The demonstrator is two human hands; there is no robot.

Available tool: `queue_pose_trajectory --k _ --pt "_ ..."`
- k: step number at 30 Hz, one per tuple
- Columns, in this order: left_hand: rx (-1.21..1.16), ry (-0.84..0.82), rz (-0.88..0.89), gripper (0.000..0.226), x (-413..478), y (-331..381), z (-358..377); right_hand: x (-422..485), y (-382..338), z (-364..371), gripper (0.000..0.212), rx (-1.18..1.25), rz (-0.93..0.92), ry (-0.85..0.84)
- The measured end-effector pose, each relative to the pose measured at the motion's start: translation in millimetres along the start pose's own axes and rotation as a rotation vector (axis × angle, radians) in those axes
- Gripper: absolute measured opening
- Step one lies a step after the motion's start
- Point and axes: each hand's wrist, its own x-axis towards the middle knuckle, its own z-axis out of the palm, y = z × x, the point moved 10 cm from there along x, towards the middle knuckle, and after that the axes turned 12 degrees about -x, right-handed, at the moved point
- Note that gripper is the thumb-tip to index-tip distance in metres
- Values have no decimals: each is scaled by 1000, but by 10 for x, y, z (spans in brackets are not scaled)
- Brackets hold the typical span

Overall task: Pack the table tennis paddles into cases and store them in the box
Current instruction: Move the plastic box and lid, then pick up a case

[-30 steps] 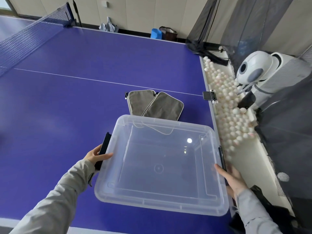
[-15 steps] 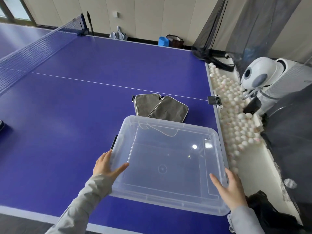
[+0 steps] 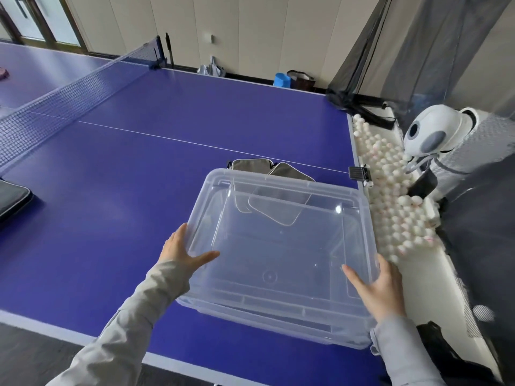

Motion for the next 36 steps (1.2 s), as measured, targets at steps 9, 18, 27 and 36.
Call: queue_pose_trajectory --k 9,18,27,36 --pt "-170 107 51 100 191 235 -307 286 -427 -20 81 92 -46 29" --pt "-110 156 81 101 830 424 -930 589 -1208 260 86 81 -92 39" --pt "-102 157 111 94 2195 288 -2181 819 -2792 1114 79 61 -97 160" --pt "-23 89 40 81 3651 -433 -3060 1048 -3882 2553 90 25 22 52"
